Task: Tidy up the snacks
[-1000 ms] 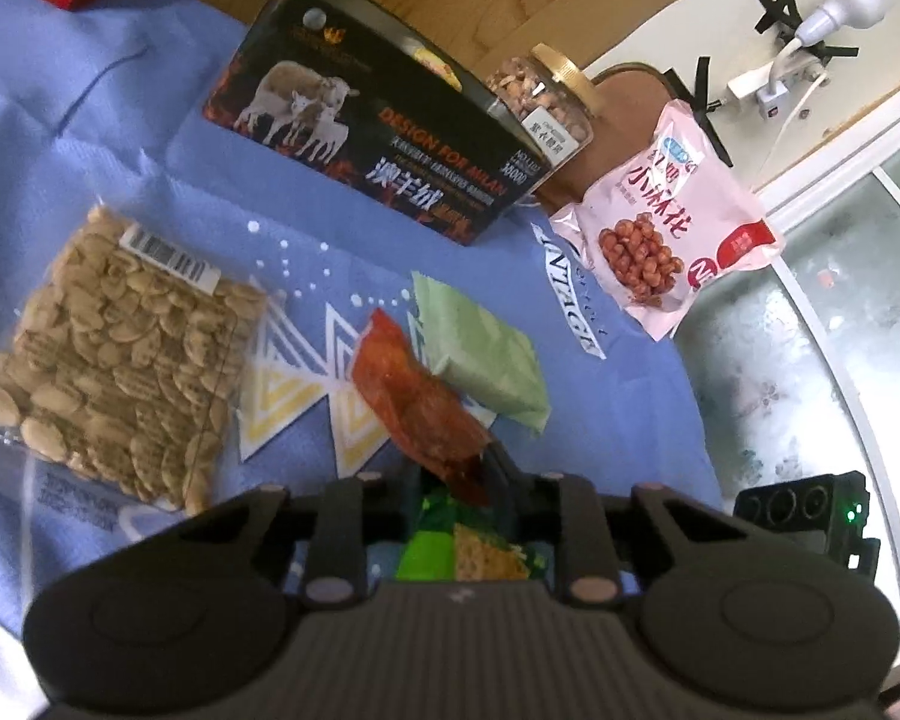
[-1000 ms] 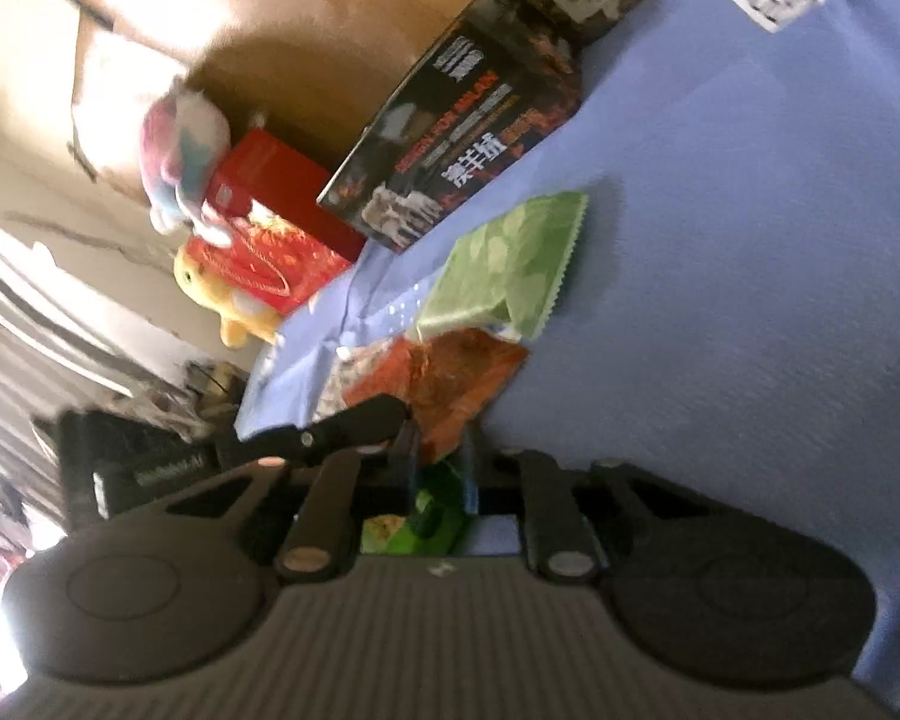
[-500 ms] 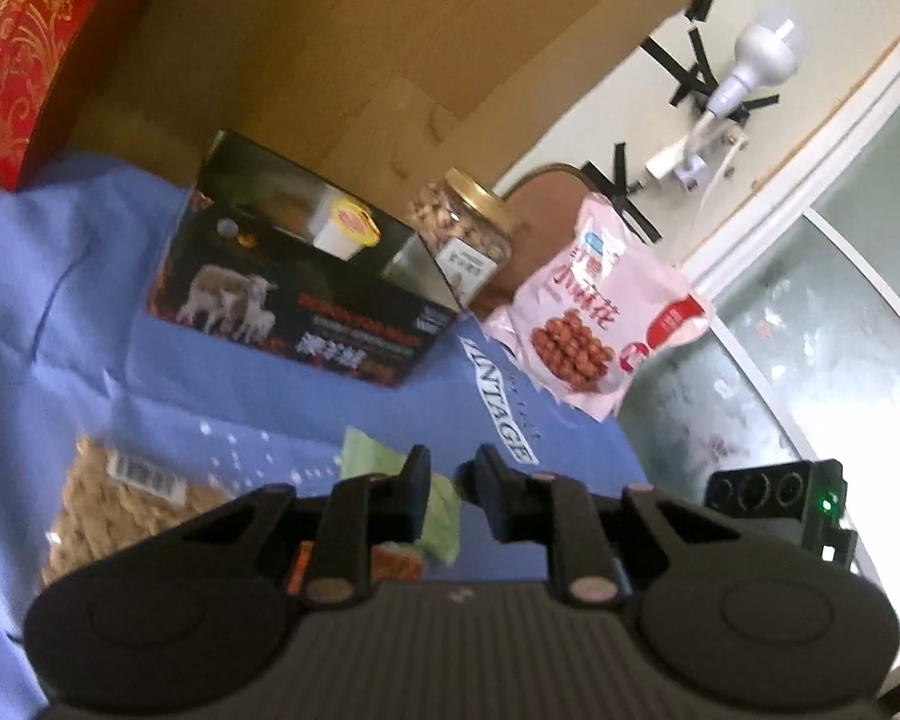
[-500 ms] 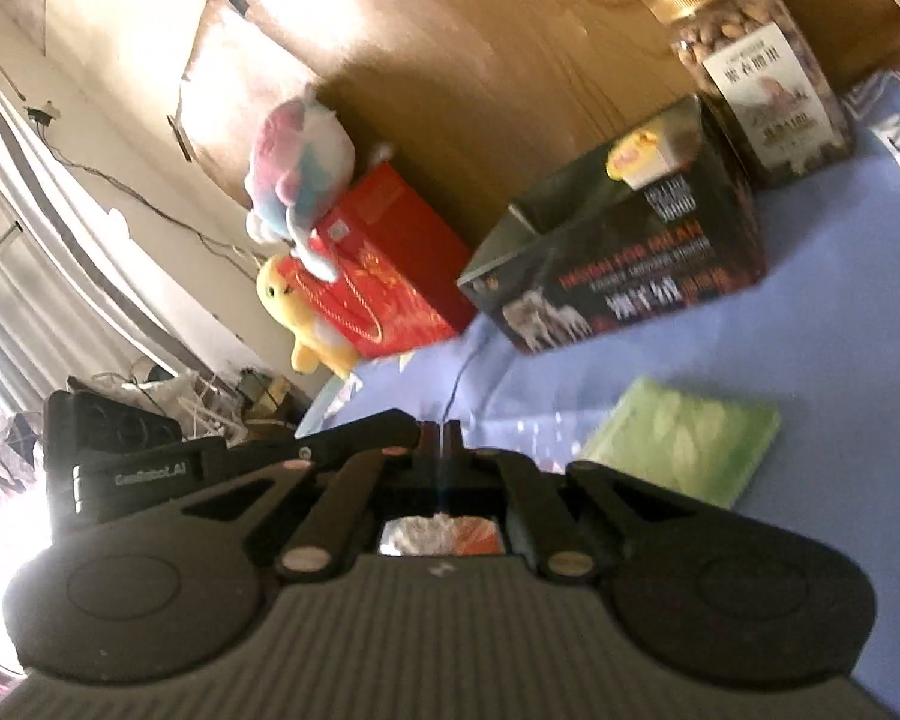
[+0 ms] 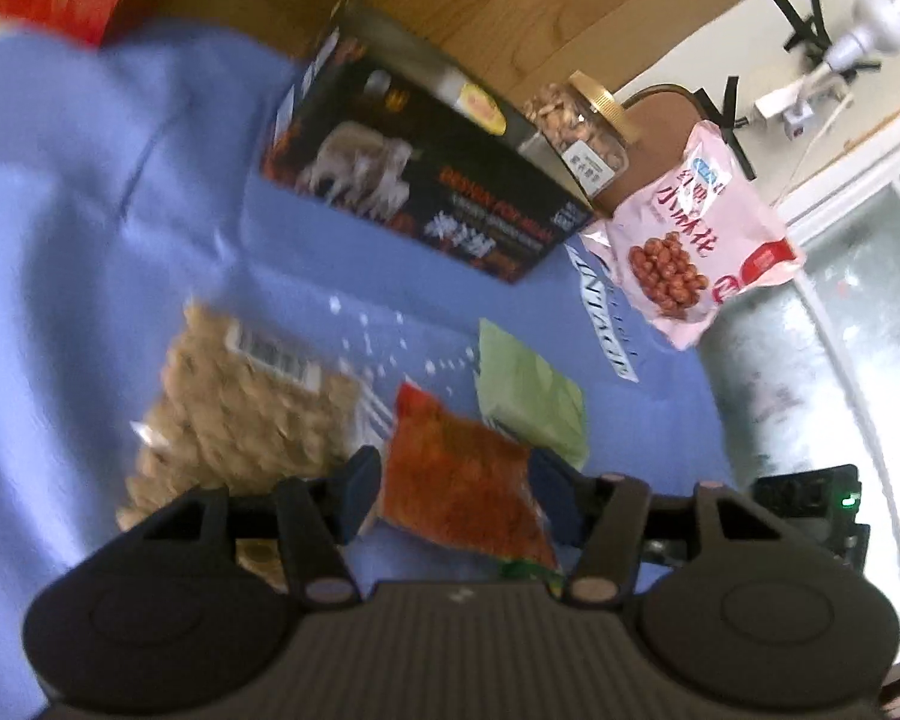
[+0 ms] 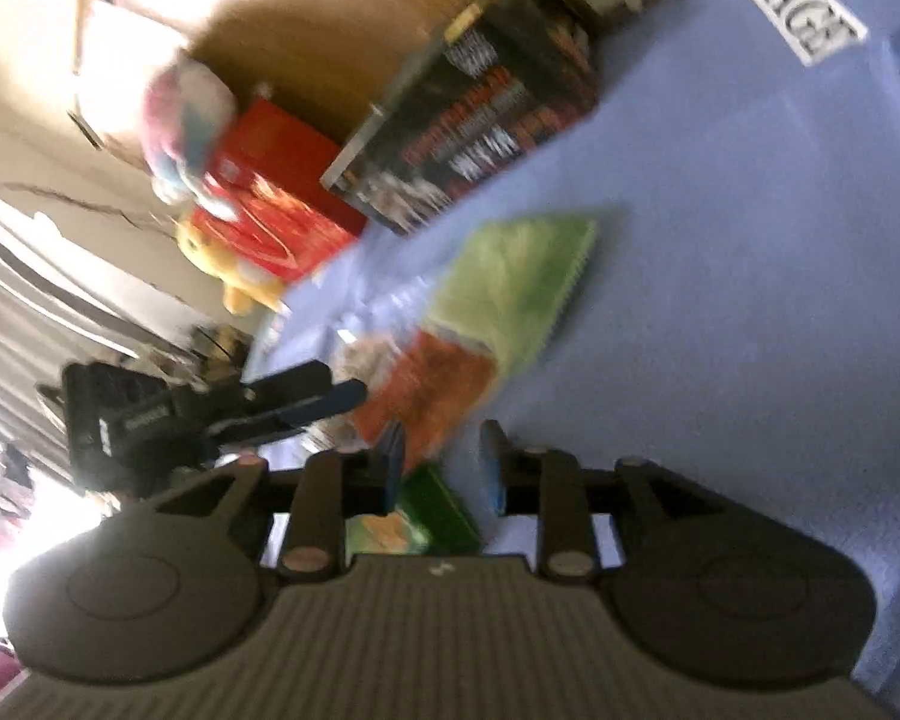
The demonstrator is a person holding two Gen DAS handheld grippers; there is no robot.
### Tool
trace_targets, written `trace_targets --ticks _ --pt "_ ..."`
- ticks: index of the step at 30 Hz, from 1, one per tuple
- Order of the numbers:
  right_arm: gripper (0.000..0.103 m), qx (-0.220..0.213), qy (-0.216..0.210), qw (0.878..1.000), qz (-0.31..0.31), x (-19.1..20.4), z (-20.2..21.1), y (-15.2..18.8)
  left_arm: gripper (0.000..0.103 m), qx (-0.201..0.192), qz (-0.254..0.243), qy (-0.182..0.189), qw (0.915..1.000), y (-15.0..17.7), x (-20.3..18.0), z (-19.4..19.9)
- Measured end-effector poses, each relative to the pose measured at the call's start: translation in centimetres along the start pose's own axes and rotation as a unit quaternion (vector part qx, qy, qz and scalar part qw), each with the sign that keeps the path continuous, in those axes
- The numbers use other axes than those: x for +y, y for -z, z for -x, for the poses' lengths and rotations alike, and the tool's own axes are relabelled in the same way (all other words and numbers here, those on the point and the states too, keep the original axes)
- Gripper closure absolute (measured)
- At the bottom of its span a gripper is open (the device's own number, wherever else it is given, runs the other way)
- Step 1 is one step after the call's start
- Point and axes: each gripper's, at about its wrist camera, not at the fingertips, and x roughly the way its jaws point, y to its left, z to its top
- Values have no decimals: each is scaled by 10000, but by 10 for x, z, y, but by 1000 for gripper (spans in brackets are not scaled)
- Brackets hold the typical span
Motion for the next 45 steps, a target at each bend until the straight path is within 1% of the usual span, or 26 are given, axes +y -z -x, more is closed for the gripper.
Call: trace_targets --ticks 2,5,7,9,10,11,12,13,14,16,19,21,22,25,27,29,31,33,34,35,36,37,39,40,42,45 --pt "72 17 -85 10000 1 7 -13 -2 47 -68 113 108 9999 2 3 -2" --pt "71 -89 -193 9997 87 14 -33 -4 47 -138 92 82 9998 4 1 -3" --pt "71 -200 -322 9993 -4 14 -41 -6 47 -204 116 89 9997 5 1 -2" --pt "73 -302 -426 9985 -156 11 -43 -8 49 -277 189 117 9994 4 4 -1" --pt "73 -343 -467 9981 -227 9 -43 -9 58 -340 249 87 9991 4 5 0" --pt "77 -374 -472 9978 -270 7 -41 -9 74 -395 311 18 9987 4 7 0" --pt "78 -394 -473 9977 -272 5 -39 -9 82 -444 358 -96 9983 4 9 0" --pt "78 -414 -484 9977 -242 6 -38 -9 95 -479 412 -158 9979 4 12 -1" --pt "78 -429 -463 9978 -187 7 -37 -8 96 -518 516 -153 9972 5 16 0" --pt "77 -426 -432 9981 -92 7 -35 -8 97 -578 784 51 9952 6 24 1" --pt "73 -476 -483 9977 -67 7 -30 -5 99 -795 748 289 9936 9 24 11" --pt "67 -590 -493 9970 -100 4 -24 -3 99 -946 707 466 9919 10 24 21" --pt "66 -637 -493 9967 -110 4 -22 -2 99 -999 724 536 9909 10 24 25" --pt "57 -685 -588 9958 -130 5 -19 -1 99 -1022 987 976 9850 12 34 32" --pt "48 -686 -597 9958 -67 9 -21 -1 99 -1021 1141 1169 9813 13 37 32" --pt "44 -669 -548 9962 53 15 -24 0 99 -997 1174 1357 9787 15 36 32" --pt "43 -631 -522 9966 133 19 -27 0 99 -995 1132 1448 9779 15 31 30" --pt "42 -568 -711 9959 17 17 -30 0 99 -982 1040 1464 9788 14 24 31" --pt "44 -481 -913 9946 -106 15 -32 -1 99 -966 977 1478 9794 13 20 30" --pt "55 -443 -1059 9932 -175 14 -33 -2 98 -977 903 1418 9809 11 15 30" --pt "58 -456 -1095 9928 -176 16 -32 -4 98 -1003 801 1327 9828 9 11 30" --pt "59 -526 -1023 9933 -63 21 -29 -7 98 -1016 704 1247 9845 5 8 30" --pt "64 -711 -861 9933 287 35 -24 -16 98 -1061 541 1122 9865 -6 -1 27" --pt "65 -811 -780 9927 438 41 -21 -22 97 -1102 447 1069 9871 -12 -5 27" --pt "68 -1010 -594 9903 752 57 -18 -39 97 -1276 213 885 9876 -28 -16 24" --pt "72 -1219 -419 9857 1089 72 -21 -71 96 -1645 -256 484 9848 -56 -35 21"
